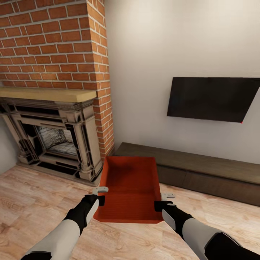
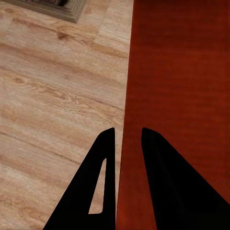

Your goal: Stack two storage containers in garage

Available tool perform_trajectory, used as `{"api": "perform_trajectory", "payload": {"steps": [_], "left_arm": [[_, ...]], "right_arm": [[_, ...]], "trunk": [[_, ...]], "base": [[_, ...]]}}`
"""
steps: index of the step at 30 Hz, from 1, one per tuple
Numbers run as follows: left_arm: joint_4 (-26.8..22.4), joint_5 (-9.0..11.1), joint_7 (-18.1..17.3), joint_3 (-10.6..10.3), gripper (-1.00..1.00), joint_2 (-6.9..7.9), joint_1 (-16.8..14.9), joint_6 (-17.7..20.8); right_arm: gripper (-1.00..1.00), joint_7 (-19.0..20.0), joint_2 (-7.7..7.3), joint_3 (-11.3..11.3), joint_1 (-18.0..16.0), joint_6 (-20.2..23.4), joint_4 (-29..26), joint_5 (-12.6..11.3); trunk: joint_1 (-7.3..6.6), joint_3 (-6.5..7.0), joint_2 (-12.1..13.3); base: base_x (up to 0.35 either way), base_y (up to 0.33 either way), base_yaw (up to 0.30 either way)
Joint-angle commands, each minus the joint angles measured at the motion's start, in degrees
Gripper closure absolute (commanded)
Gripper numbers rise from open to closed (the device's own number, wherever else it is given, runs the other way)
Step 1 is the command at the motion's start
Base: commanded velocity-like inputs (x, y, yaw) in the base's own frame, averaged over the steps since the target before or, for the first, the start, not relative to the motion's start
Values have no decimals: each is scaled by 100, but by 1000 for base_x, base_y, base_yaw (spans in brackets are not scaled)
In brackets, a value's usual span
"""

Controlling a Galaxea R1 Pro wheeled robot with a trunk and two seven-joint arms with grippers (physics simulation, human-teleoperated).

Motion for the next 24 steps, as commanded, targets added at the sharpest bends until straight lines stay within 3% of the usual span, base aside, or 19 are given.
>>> {"api": "perform_trajectory", "payload": {"steps": [1, 24], "left_arm": [[0, -62, 50, 56, 100, 35, -5, 50], [0, -62, 51, 57, 100, 27, -5, 50]], "right_arm": [[100, -17, -5, 216, -2, 30, -45, 5], [100, -31, 3, 210, -3, 30, -45, 5]], "trunk": [[4, -13, -14], [4, -12, -14]], "base": [[0, 0, 0], [0, 0, -21]]}}
